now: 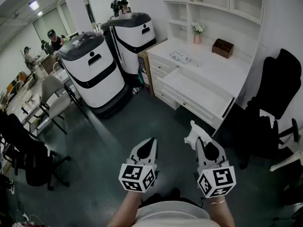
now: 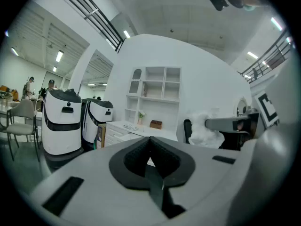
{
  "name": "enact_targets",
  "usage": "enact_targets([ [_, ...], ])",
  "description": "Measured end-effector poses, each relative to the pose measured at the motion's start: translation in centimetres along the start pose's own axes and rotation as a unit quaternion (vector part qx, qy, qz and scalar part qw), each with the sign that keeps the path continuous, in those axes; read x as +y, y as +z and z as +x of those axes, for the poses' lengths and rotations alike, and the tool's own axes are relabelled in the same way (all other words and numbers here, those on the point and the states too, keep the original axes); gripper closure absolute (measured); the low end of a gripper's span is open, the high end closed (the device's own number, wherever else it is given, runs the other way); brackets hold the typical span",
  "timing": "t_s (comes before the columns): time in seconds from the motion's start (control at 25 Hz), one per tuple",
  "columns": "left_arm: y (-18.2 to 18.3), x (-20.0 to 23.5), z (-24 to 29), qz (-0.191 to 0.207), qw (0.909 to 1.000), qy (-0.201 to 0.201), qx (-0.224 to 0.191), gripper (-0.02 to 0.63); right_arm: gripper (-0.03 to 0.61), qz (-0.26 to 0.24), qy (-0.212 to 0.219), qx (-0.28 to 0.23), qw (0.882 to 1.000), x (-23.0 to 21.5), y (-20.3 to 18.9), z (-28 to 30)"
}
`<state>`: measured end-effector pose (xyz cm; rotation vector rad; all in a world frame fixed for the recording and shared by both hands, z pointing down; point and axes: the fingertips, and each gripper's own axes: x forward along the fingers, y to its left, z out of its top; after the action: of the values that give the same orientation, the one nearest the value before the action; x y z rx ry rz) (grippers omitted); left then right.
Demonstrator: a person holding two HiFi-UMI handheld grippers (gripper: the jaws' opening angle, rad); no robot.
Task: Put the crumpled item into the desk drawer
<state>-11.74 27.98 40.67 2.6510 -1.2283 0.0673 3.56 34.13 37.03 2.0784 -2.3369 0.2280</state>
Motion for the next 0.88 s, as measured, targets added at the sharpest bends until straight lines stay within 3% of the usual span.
enact_targets([
  [0.52, -0.4, -1.0, 0.5, 0.015, 0.9998, 0.000, 0.012, 0.620, 0.526, 0.015, 0.013, -0.004, 1.000, -0.7, -0.6, -0.4],
  [0.88, -0.3, -0.3, 0.8, 0.015, 0.9996, 0.026, 0.001, 0.620, 0.526, 0.020, 0.009, -0.008, 1.000, -2.0, -0.4, -0.5],
])
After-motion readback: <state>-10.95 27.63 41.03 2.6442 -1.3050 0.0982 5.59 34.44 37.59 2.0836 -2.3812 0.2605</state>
